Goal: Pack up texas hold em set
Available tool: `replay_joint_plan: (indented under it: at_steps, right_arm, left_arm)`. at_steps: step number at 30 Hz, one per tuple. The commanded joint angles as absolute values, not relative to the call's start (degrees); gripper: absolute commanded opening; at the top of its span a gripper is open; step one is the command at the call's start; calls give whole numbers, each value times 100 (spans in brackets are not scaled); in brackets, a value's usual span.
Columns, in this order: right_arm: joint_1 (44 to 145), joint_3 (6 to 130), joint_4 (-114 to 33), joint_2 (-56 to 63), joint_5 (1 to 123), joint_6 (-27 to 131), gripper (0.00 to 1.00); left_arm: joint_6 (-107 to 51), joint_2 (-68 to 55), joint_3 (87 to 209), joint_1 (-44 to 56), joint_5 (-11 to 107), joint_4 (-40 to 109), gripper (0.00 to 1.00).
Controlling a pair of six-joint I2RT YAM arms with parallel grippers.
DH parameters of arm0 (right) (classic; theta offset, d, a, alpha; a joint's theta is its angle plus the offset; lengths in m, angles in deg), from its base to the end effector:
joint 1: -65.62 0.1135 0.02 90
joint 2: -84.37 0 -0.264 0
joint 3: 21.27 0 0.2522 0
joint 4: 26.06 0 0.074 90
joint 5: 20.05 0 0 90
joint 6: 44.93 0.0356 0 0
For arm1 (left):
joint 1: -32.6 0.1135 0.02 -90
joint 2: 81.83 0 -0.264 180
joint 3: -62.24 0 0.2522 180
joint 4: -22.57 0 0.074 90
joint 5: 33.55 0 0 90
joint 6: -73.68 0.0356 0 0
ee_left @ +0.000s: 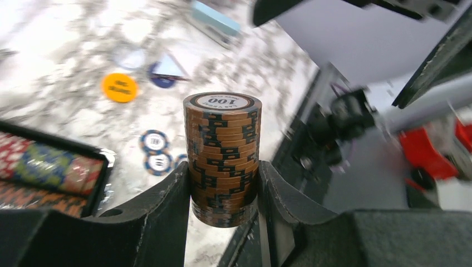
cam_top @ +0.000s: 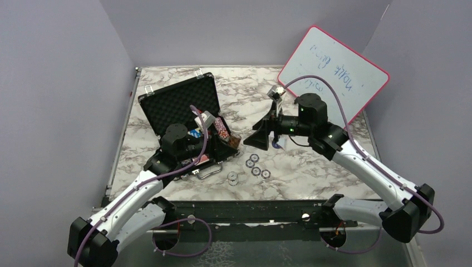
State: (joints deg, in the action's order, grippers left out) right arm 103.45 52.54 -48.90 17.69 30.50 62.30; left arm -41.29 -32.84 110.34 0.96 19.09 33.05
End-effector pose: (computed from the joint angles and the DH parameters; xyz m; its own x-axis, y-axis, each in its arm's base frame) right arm 0.1942 0.1794 0.3598 -0.4877 -0.0891 -0.8685 -0.8504 0.2734 0.4495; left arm 0.1583 -0.1229 0.2886 -0.5420 -0.0602 -0.8382 0.7663 0.3742 -0.5223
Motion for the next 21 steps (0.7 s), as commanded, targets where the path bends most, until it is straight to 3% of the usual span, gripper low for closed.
replay_joint_plan:
  at_steps: [1,6,9,21]
  right_arm:
    - [10343,5268,-5913,2188,5177,6114,96]
    - [10350,4582,-5845,2908,5438,6838,92]
    - [10348,4120,-5656,3262,5334,7389,88]
    - [10351,3907,-5823,3577,5425,7662,85]
  left_arm:
    - [-4899,-3644,10953,104,4344,2907,0]
    - [-5952,-3166,11438,104,6955,4095,0]
    - [-6406,-2743,11731,112,7793,4608,0]
    - [-6375,-700,12557,289,8318,4258,0]
